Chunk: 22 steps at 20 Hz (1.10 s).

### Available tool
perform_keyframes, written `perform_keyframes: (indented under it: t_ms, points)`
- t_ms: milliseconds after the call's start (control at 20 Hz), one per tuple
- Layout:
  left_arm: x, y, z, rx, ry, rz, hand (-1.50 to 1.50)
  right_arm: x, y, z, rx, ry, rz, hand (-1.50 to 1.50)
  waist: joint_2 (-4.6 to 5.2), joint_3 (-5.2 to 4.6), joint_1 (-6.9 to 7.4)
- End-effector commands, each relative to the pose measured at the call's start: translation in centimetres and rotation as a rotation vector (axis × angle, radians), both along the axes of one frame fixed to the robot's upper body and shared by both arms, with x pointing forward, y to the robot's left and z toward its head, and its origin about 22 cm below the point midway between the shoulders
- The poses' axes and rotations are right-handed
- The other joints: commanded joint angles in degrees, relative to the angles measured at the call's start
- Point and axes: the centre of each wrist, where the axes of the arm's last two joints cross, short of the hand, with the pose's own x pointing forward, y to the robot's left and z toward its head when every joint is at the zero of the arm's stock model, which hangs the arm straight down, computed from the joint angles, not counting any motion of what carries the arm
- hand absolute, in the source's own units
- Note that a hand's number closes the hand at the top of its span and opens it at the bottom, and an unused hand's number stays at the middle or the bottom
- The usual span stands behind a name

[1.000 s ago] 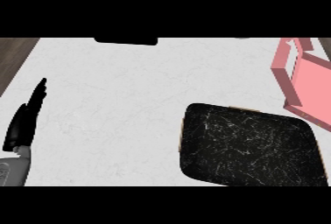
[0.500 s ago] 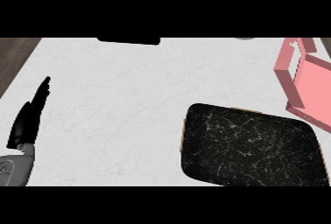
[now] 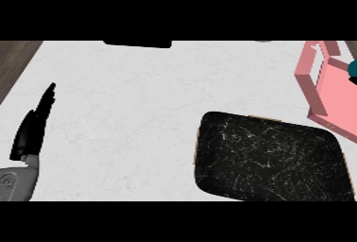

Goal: Pick the cupcake from the tray and place it in the cardboard box

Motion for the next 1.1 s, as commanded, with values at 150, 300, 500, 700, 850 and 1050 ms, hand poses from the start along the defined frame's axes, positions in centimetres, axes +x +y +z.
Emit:
perform_keyframes:
  t_ms: [150, 300, 500, 700, 850, 1050]
  points:
    - [0.4, -0.8, -0.3, 0.001, -0.001, -0.003, 0.00, 0.7, 1.8, -3.8, 0.075, 0.194, 0.006, -1.50, 0.26, 0.03, -0.39]
    - [0.2, 0.1, 1.0, 0.010, 0.002, 0.000, 0.00, 0.4, 2.4, -5.9, 0.092, 0.224, 0.018, -1.50, 0.12, 0.12, -0.05]
    - [0.2, 0.5, 0.9, 0.001, -0.009, 0.000, 0.00, 2.2, 4.0, -3.5, 0.165, 0.160, 0.046, -1.50, 0.35, 0.13, 0.68]
    - [0.4, 0.3, 0.0, -0.008, -0.001, 0.008, 0.00, 2.3, 3.8, -2.7, 0.300, 0.051, 0.070, -1.50, 0.15, 0.05, -0.66]
    - [0.5, -0.1, 0.9, -0.007, -0.008, 0.002, 0.00, 1.5, 1.9, -1.4, 0.410, 0.024, 0.035, -1.50, 0.30, 0.15, -0.20]
    - [1.1, 0.2, 1.5, 0.011, -0.027, 0.025, 0.00, 0.0, -0.4, -1.3, 0.550, 0.004, -0.016, -1.50, 0.61, 0.22, -0.69]
